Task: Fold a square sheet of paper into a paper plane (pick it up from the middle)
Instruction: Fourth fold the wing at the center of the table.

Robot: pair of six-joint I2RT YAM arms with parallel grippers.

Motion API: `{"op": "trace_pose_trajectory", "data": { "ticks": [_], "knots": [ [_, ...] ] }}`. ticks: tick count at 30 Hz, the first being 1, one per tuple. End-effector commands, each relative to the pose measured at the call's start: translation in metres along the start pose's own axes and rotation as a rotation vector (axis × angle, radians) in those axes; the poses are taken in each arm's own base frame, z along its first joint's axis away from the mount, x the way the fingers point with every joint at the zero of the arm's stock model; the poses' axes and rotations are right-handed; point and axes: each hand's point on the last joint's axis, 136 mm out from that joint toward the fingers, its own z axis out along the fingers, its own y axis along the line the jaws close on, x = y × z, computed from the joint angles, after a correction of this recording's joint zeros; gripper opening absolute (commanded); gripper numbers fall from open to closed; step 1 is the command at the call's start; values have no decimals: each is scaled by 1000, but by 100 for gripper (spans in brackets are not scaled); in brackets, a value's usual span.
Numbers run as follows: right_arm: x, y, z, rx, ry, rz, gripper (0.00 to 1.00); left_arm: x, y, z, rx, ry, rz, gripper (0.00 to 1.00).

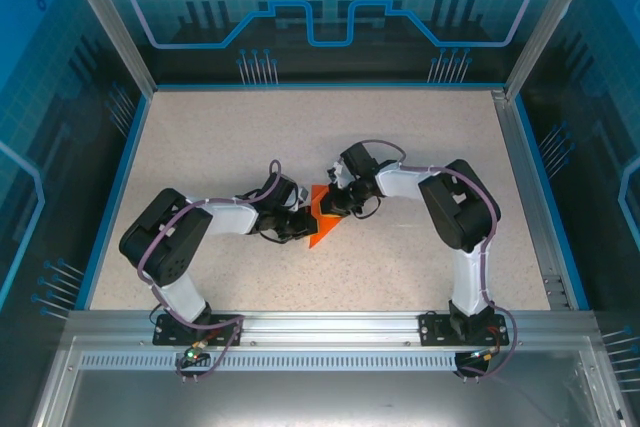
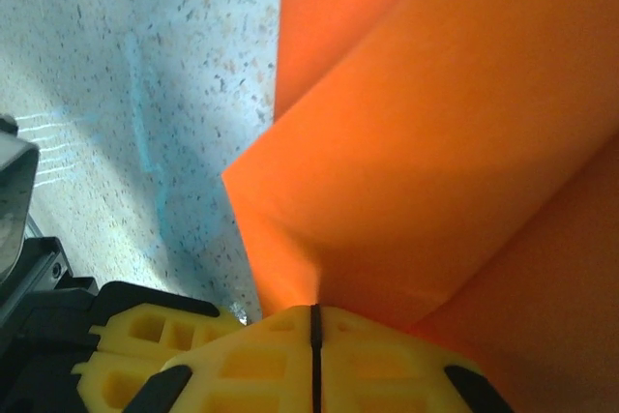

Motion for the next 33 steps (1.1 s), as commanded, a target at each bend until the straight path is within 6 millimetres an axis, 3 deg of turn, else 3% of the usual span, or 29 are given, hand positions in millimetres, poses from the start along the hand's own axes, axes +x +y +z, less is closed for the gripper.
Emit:
{"op": "trace_pose_trajectory", "data": {
  "ticks": [1,8,25,33],
  "knots": [
    [13,15,0,0,27,-57,8,36,71,7,-252,86,-101,2],
    [10,-15,15,77,22,9,7,35,70,7,-255,89,-93,2],
    [-55,-61,-13,94,-129,127,7,48,89,7,-302,112,-96,0],
    [-77,-65,-27,102,-169,149,7,50,90,7,-309,115,-92,1]
  ]
}}
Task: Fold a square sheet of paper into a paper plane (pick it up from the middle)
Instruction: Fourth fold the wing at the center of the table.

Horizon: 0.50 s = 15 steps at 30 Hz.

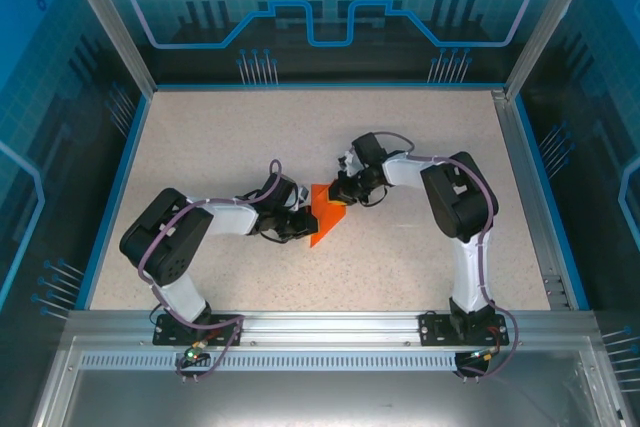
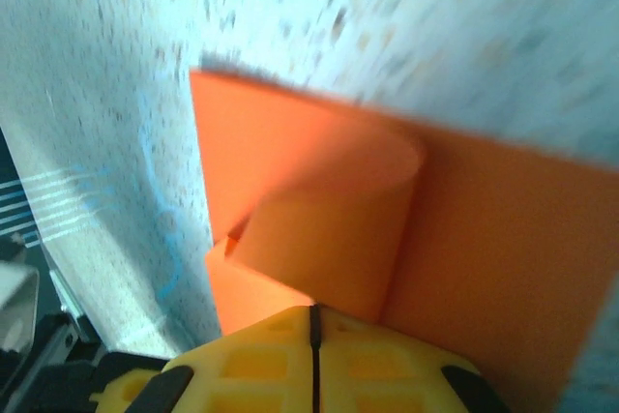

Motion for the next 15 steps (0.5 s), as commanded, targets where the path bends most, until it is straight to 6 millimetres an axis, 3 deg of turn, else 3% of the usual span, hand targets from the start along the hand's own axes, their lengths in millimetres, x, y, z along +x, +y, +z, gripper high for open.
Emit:
{"op": "trace_pose_trajectory", "data": {
  "ticks": [1,11,15],
  "knots": [
    [-36,-33,-10,109,-106,46,8,53,90,4,-317,128,-103,0],
    [-62,-50,-14,135,-133,99,8,54,90,3,-318,130,-103,0],
    [-71,-43,-24,124,-156,92,8,54,91,3,-322,132,-98,0]
  ]
}}
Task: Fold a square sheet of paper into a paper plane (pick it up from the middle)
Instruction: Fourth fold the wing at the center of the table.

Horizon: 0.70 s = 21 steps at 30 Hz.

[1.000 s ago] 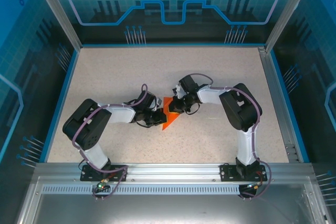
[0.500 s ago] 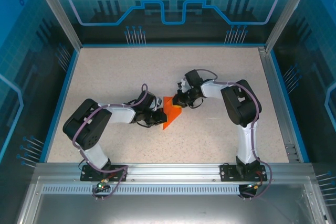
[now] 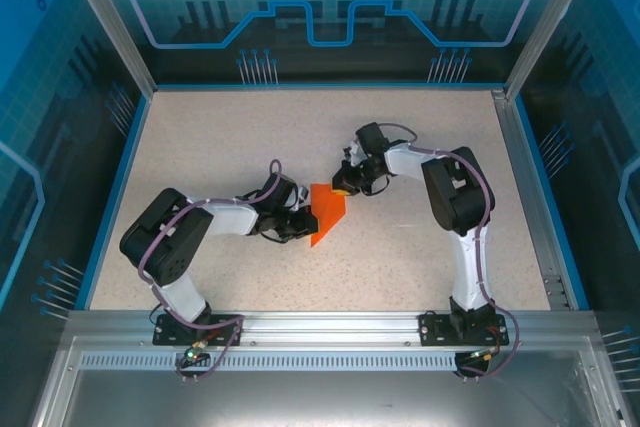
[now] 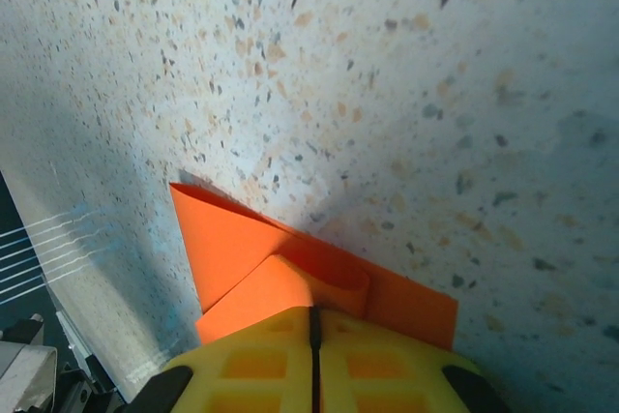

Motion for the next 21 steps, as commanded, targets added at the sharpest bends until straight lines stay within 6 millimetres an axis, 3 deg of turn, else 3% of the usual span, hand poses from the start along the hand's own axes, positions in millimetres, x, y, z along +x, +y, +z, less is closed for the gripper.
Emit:
{"op": "trace_pose_trajectory", "data": {
  "ticks": [1,8,12,17,21],
  "knots": [
    [-44,-32,-15,94,-133,38,8,56,91,2,-323,138,-103,0],
    [-52,-32,-20,123,-123,39,9,55,91,2,-322,136,-99,0],
    [-49,-13,-37,84,-141,4,9,54,90,2,-322,136,-98,0],
    [-26,20,-56,27,-142,-85,10,53,88,1,-319,136,-89,0],
    [10,31,-39,-21,-64,-119,10,51,85,0,-316,130,-85,0]
  ]
}}
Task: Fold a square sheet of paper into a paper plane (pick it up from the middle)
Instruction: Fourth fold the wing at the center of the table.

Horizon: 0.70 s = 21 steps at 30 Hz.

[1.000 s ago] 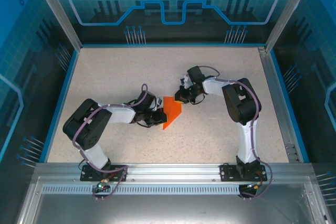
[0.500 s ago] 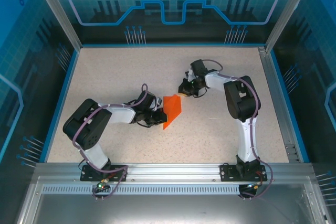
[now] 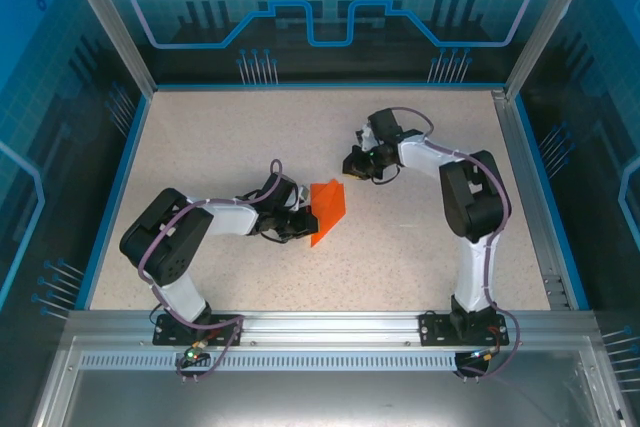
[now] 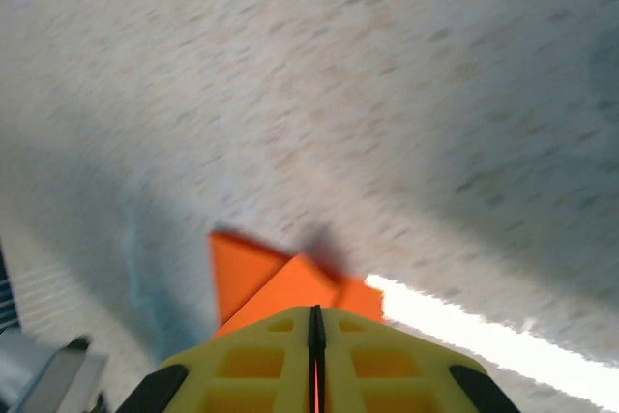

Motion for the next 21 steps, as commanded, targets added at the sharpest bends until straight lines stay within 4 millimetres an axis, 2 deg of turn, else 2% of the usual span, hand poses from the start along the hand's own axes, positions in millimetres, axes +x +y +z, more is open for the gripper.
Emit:
{"op": "trace_pose_trajectory", "data": {
  "ticks": [1,6,12,16,21],
  "knots": [
    [38,20,9,-59,83,-54,10,52,83,0,-312,133,-102,0],
    [82,25,33,-68,164,-77,9,49,79,-2,-306,126,-97,0],
    [116,24,54,-62,222,-79,9,46,76,-2,-303,120,-95,1],
    [119,3,60,15,219,-60,9,47,79,-2,-311,125,-95,1],
    [106,-19,63,75,189,-22,8,51,82,-3,-320,131,-99,0]
  ]
}}
